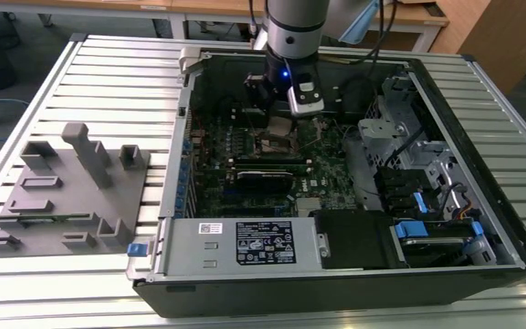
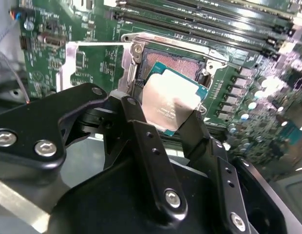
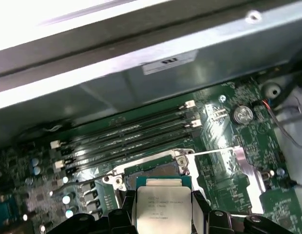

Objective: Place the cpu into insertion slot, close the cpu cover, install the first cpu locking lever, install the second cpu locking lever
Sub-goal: 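Place the cpu into insertion slot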

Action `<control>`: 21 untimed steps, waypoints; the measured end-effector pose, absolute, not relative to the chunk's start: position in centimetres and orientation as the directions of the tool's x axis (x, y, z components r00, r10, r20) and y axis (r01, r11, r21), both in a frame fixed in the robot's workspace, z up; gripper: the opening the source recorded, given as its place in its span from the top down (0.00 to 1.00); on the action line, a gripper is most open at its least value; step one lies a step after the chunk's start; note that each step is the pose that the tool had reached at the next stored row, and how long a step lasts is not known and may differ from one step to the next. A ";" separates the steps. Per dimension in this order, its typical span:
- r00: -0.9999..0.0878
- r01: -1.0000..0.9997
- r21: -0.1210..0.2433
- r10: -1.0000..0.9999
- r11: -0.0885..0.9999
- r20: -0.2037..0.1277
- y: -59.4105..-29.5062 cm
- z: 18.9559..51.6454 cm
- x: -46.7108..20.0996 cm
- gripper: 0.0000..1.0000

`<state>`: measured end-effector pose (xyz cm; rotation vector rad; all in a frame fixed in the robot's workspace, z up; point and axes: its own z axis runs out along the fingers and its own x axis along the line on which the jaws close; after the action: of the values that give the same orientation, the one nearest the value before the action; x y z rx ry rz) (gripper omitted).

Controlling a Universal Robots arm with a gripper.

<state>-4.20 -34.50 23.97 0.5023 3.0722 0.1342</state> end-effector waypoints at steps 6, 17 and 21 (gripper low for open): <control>-0.907 0.418 0.089 0.421 0.904 -0.011 -34.5 23.8 -4.2 0.46; -0.805 0.590 0.089 0.593 0.803 -0.011 -34.5 23.5 -4.2 0.46; -0.760 0.647 0.089 0.650 0.757 -0.011 -34.5 23.4 -4.2 0.46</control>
<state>-4.20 -34.50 23.35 1.0726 2.9058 0.1236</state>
